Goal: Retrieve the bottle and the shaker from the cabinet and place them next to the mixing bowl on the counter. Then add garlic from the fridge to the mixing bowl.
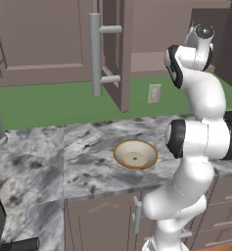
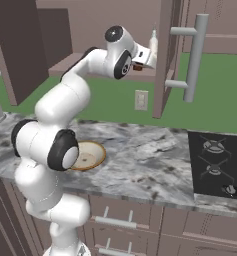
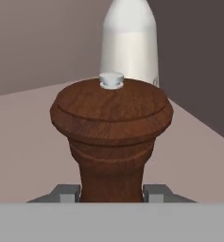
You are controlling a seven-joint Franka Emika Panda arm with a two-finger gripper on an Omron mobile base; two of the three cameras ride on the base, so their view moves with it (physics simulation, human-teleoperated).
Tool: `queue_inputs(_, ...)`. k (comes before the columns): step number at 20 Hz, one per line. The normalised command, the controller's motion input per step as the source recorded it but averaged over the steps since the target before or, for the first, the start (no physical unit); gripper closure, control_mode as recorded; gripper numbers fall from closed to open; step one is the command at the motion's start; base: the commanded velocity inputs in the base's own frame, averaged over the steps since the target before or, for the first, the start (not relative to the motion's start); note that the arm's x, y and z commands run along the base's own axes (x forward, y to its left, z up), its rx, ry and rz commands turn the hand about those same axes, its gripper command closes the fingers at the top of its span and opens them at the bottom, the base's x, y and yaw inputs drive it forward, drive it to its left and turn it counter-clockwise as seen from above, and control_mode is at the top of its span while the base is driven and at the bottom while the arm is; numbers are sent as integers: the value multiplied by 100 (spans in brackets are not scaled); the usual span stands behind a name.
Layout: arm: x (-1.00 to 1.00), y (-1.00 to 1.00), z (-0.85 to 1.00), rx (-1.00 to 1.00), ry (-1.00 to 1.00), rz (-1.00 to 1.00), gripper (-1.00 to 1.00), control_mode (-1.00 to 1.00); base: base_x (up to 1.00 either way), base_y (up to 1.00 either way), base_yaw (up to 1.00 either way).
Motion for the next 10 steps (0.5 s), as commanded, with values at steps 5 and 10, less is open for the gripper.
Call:
queue_inputs(5, -100, 31, 0, 0, -9, 18, 100, -100, 0, 0, 0)
queue_inputs(10, -100, 45, 0, -1, -5, 13, 100, -100, 0, 0, 0)
